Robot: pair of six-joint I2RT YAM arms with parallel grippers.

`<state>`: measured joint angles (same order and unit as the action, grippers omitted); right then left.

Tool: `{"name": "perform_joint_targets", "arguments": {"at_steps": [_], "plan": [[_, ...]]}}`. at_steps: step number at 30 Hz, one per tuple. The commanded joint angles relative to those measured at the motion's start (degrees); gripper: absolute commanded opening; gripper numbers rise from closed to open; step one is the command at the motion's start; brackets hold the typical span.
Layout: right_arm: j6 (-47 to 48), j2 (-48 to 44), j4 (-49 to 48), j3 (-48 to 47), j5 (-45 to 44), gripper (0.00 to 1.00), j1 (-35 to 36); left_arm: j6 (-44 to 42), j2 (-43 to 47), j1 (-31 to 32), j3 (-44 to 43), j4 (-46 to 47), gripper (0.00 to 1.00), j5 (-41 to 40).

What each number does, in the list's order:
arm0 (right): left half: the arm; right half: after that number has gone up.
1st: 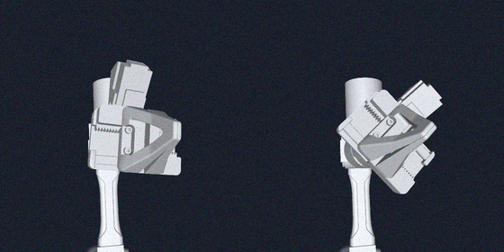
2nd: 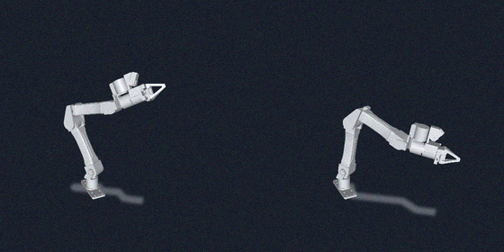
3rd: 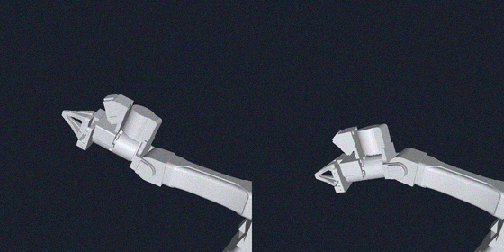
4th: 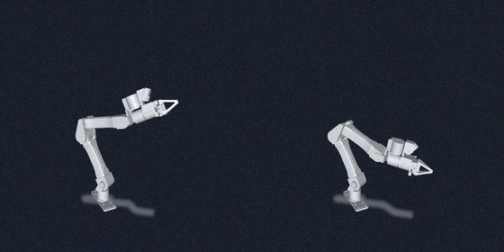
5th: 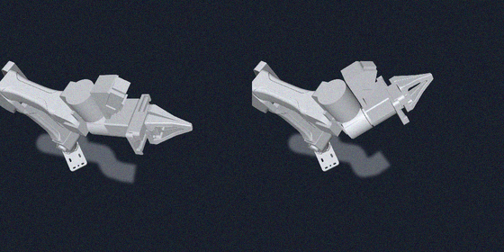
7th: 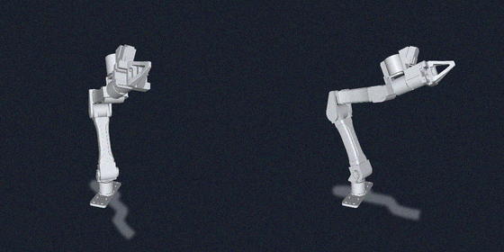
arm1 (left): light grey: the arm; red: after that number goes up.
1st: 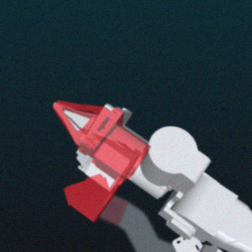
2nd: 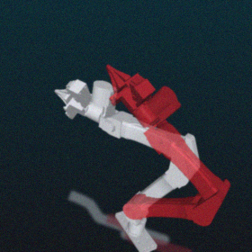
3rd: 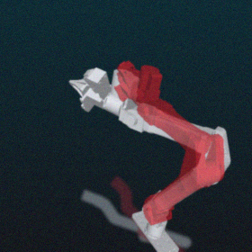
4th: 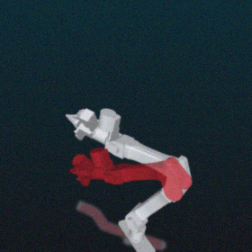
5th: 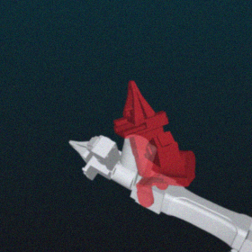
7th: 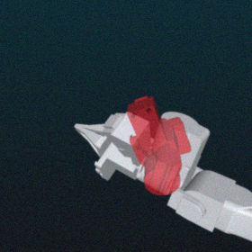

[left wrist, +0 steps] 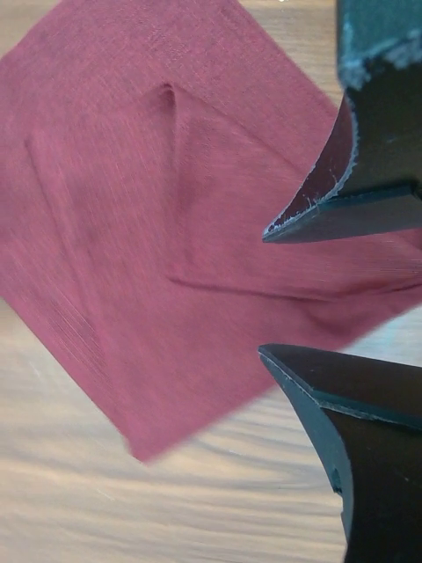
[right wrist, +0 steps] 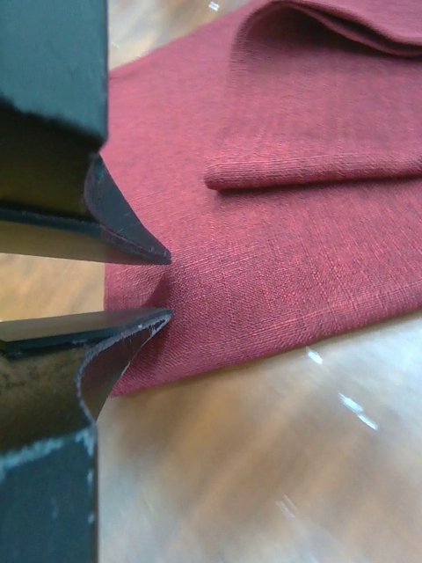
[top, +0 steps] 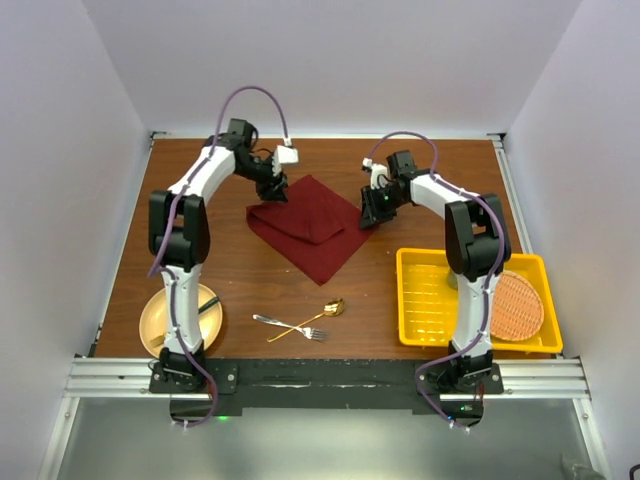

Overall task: Fold the napkin into a case and place the utensils inside
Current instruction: Smooth out the square-folded napkin at the center of the board.

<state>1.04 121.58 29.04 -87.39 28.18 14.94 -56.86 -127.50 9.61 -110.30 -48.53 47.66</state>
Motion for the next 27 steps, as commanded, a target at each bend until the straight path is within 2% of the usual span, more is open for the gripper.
{"name": "perform_joint_targets", "arguments": {"at_steps": [1, 4, 5, 9, 11, 13, 18, 19, 23, 26, 27], "plan": [[-0.6, -3.7, 5.6, 2.6, 5.7, 0.29, 0.3, -17.7, 0.1, 5.2, -1.1, -4.5, 0.53, 1.5], [-0.6, -4.6, 7.4, 3.7, 8.7, 0.30, 0.3, -16.4, 0.0, 6.6, -1.1, -2.3, 0.52, 1.4], [-0.4, -4.8, 7.9, 3.7, 9.1, 0.34, 0.4, -14.6, 0.1, 6.6, -1.1, -1.0, 0.51, 1.4], [1.3, -5.7, 8.8, 0.9, 6.0, 0.45, -0.3, -1.4, 3.4, 6.0, 2.9, 7.8, 0.50, 0.5], [1.6, -6.4, 8.5, -0.4, 4.3, 0.46, -1.1, 2.3, 7.2, 5.4, 8.3, 14.1, 0.50, 0.7], [1.4, -6.6, 7.4, -2.6, 3.2, 0.46, -1.0, 10.1, 9.5, 4.9, 13.4, 21.3, 0.50, -1.6], [-3.7, -7.8, 2.2, -3.8, 2.0, 0.46, 0.4, 28.3, 17.7, 3.2, 24.4, 37.3, 0.51, -3.8], [-5.3, -7.8, 1.4, -3.8, 2.4, 0.46, 0.9, 29.4, 18.6, 2.8, 26.9, 40.5, 0.51, -3.4], [-8.5, -6.4, 0.1, -4.3, 3.0, 0.45, 2.5, 30.1, 18.2, 2.3, 25.5, 38.5, 0.49, -4.0], [-11.1, -4.7, -1.9, -4.2, 3.5, 0.45, 3.9, 36.8, 18.4, 3.2, 25.4, 40.8, 0.46, -6.3], [-11.8, -4.2, -2.6, -4.4, 3.4, 0.45, 4.2, 41.2, 18.8, 4.4, 26.1, 42.3, 0.47, -9.8]]}}
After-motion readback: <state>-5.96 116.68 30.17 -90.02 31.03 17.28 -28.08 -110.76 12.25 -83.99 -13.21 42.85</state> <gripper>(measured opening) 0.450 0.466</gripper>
